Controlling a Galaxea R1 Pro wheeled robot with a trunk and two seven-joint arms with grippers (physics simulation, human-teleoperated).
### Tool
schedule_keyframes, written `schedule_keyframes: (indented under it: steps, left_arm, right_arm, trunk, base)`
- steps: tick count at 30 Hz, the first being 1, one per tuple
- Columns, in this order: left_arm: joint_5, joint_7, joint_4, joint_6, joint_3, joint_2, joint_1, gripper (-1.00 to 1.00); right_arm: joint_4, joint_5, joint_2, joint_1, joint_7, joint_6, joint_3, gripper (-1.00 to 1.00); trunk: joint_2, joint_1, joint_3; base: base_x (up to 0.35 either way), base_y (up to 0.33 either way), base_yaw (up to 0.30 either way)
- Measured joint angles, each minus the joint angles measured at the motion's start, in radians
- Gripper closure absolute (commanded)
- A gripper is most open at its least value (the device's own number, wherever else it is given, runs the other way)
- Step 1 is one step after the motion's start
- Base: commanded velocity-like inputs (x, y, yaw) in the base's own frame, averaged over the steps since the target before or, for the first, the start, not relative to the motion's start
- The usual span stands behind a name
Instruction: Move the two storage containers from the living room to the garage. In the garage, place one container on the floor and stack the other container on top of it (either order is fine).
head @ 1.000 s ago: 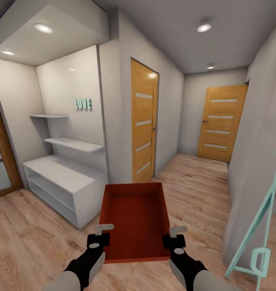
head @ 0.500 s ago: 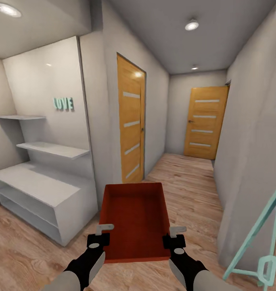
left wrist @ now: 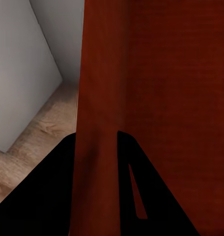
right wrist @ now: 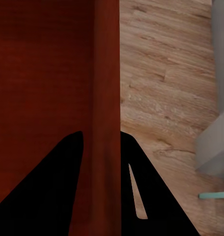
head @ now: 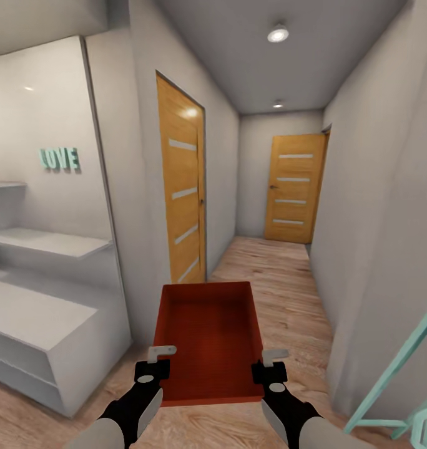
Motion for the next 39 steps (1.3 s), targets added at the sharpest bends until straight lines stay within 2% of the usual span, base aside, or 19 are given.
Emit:
schedule_keyframes:
  steps: [21, 34, 39]
  left_arm:
    - [-0.001, 0.0, 0.0, 0.0, 0.0, 0.0, 0.0, 1.0]
    - [-0.001, 0.0, 0.0, 0.001, 0.0, 0.0, 0.0, 1.0]
    - [-0.001, 0.0, 0.0, 0.0, 0.0, 0.0, 0.0, 1.0]
  right_arm:
    - [0.0, 0.0, 0.0, 0.0, 0.0, 0.0, 0.0, 1.0]
    - [0.0, 0.0, 0.0, 0.0, 0.0, 0.0, -0.001, 1.0]
    - [0.0, 0.001, 0.0, 0.0, 0.0, 0.0, -0.001, 1.0]
  trunk:
    - [0.0, 0.0, 0.0]
    - [0.0, 0.0, 0.0]
    - [0.0, 0.0, 0.0]
  base:
    - [0.309, 0.177, -0.243]
    - [0.321, 0.025, -0.242]
    - [0.323, 0.0, -0.084]
